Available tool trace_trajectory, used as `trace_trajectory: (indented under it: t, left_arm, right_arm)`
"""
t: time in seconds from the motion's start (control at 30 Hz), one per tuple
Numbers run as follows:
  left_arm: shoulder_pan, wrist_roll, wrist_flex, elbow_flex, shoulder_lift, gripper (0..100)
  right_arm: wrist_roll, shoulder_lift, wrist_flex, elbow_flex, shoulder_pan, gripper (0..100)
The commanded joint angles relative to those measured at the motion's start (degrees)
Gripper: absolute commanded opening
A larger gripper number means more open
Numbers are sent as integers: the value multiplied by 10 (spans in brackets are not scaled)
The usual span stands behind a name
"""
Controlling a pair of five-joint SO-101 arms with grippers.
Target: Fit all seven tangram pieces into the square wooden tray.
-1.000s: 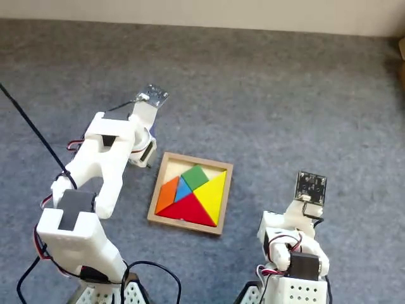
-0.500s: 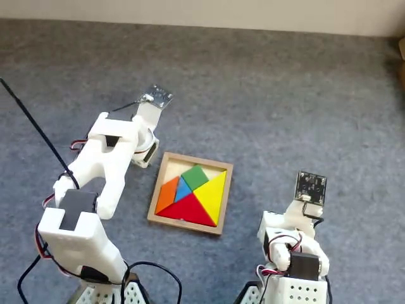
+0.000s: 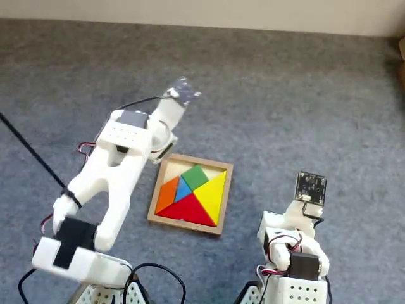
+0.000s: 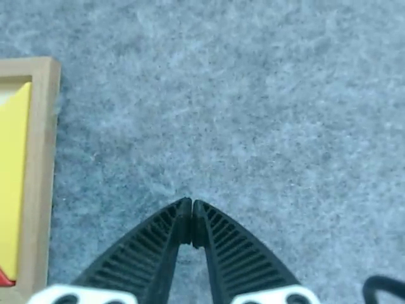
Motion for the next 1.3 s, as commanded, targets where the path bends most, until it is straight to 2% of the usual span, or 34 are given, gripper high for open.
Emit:
trace_trajectory:
  t: [0.0,0.3,0.5,0.67,0.87,1.0,1.1,1.27]
  left_arm:
    - [57,-62,15,-7,-51,56]
    - [131,-215,10,-10,-16,56]
    - [184,-251,10,-8,4,56]
    - [191,-284,10,-14,38,59]
    - [191,-284,-38,-7,59,65]
    - [191,-277,-36,-7,56,142]
    - [191,-225,-37,-12,56,188]
    - [186,-215,-38,-14,55,220]
  right_arm:
    - [4,-16,1,89,8,16]
    - [4,-16,1,89,8,16]
    - [4,-16,1,89,8,16]
    - [4,-16,1,89,9,16]
    - [4,-16,1,89,9,16]
    - [4,-16,1,89,9,16]
    - [4,-16,1,89,9,16]
    - [4,-16,1,89,9,16]
